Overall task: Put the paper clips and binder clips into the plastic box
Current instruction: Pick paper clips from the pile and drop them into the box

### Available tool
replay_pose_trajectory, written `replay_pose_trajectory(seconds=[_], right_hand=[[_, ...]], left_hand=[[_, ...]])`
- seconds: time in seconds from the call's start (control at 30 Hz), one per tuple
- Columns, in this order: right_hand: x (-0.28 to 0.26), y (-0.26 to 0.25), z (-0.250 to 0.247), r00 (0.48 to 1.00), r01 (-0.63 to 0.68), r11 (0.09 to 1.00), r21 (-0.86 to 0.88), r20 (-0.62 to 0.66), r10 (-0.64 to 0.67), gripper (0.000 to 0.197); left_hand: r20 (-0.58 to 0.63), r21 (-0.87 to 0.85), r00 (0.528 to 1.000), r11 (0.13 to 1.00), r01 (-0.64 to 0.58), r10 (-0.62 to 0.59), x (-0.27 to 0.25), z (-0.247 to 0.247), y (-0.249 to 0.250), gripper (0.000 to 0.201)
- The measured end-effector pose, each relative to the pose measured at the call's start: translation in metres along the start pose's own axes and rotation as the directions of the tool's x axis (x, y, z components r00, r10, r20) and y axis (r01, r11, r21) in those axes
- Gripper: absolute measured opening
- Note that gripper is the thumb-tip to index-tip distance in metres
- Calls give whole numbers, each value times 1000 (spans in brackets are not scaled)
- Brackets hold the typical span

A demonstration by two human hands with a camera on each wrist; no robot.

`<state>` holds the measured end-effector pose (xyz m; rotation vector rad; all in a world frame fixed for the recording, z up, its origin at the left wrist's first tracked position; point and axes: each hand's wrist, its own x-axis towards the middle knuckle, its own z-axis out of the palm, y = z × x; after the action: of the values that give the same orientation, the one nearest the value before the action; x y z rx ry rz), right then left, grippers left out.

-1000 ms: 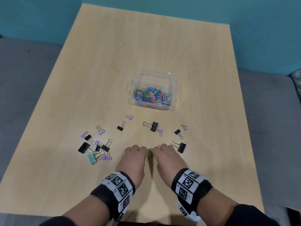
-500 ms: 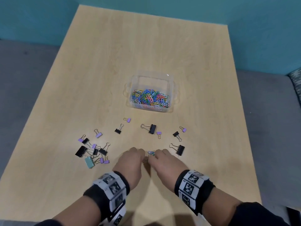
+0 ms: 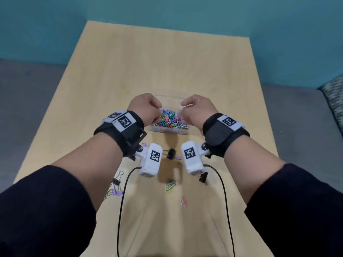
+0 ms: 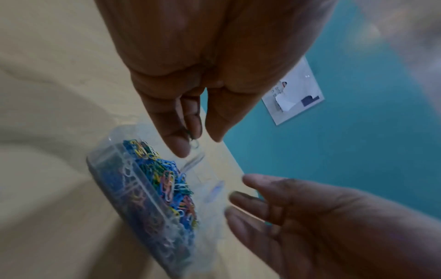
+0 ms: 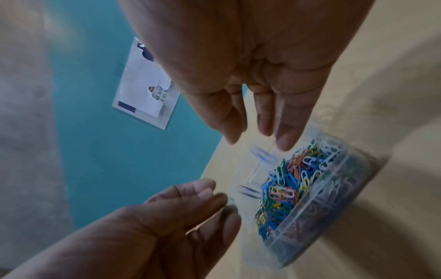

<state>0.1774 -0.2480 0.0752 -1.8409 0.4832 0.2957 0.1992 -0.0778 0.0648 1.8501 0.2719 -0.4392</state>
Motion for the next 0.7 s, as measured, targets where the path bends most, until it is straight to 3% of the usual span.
replay_pose_trajectory(seconds=[0.13,0.23,0.3,0.37,0.43,0.57,0.63,0.7], right_hand=[[-19,20,-14,988,98,982,-158,-100,-115,18],[-65,60,-16,995,88,960,-266,-28,-99,16],[-99,90,-12,997,65,920,-387,59,-46,13],[-127,118,-6,988,80,824,-561,153,8,12],[-149,138,3,976,121,731,-671,216,36,12],[-168,151,19,976,180,675,-716,216,-30,17],[-168,151,22,976,189,665,-723,213,-46,9],[-166,153,23,977,183,655,-733,212,-34,16]], left_hand=[[-69,97,996,994,-58,65,-15,-8,-23,19],[-8,61,1000,998,1,0,-53,-6,-56,25],[61,156,998,988,9,-18,-79,-1,-81,22],[126,394,991,919,-5,-48,-103,6,-104,13],[159,553,985,833,-32,-68,-123,16,-120,18],[178,613,983,777,-139,36,-141,42,-128,37],[172,650,982,740,-173,77,-139,50,-126,34],[179,689,979,698,-197,100,-136,56,-125,25]])
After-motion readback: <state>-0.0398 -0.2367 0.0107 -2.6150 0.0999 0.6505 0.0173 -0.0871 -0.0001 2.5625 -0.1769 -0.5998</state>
